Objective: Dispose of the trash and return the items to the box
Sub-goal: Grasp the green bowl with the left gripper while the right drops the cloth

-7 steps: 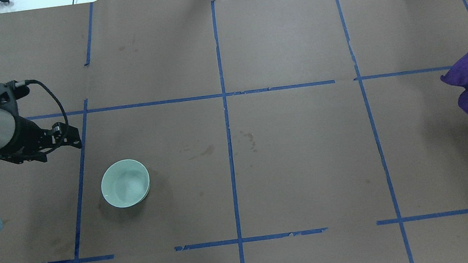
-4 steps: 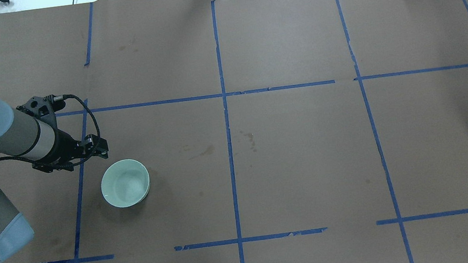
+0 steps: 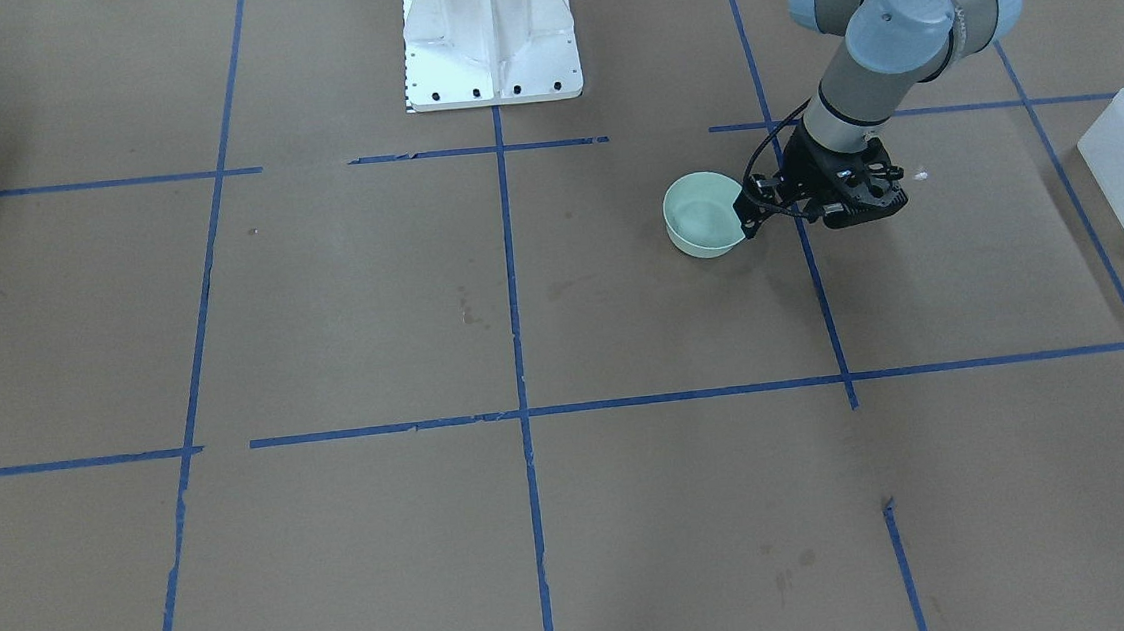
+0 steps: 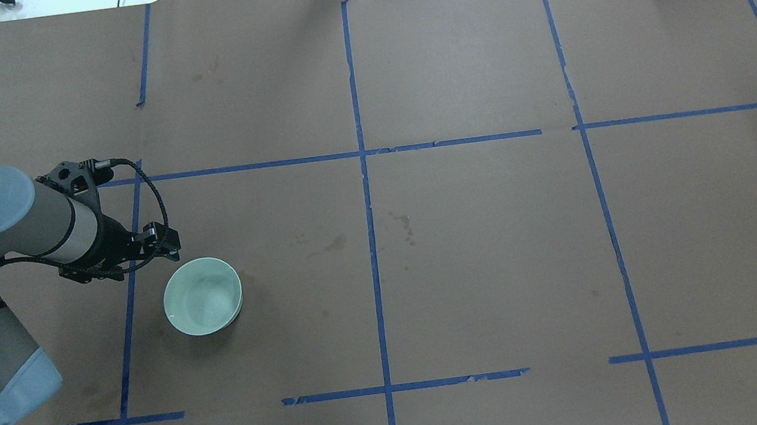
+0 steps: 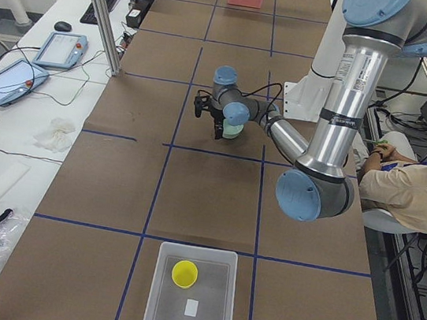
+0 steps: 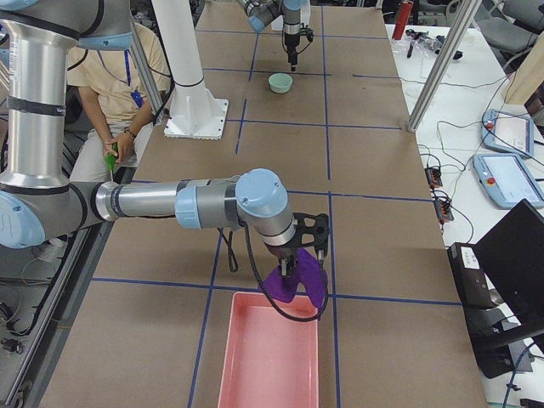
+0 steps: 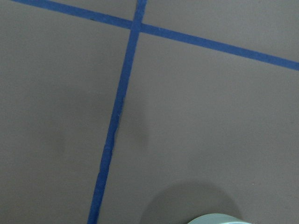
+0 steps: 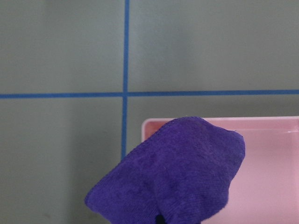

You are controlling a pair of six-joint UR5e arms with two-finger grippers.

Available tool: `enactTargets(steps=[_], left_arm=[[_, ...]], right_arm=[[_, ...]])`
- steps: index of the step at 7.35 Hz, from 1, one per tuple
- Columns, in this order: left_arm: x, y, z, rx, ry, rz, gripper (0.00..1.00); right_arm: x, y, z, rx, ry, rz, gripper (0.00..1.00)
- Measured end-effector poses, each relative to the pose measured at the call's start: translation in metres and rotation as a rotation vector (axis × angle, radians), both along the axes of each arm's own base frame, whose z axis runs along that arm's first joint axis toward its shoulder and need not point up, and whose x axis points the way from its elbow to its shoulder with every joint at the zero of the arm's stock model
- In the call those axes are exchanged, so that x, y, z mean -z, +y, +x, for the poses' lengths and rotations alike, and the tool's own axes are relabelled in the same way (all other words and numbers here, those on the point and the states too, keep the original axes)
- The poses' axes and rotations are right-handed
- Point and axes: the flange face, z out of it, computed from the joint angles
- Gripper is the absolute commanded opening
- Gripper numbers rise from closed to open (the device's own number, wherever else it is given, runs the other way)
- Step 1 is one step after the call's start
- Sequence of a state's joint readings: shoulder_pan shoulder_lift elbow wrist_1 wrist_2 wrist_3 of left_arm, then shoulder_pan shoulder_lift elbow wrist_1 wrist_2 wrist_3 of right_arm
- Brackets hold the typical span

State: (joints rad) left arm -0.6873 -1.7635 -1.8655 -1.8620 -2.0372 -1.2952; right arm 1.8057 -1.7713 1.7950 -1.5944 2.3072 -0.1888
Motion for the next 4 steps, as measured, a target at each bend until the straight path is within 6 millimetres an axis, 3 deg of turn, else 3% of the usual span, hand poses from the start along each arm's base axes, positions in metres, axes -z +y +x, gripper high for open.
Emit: enactTargets(steps=[4], left_arm=[[-0.004, 0.012, 0.021, -0.040, -0.007, -0.004, 0.90]], right_arm=[[-0.100, 0.012, 0.004, 0.130, 0.049, -0.014, 0.00]])
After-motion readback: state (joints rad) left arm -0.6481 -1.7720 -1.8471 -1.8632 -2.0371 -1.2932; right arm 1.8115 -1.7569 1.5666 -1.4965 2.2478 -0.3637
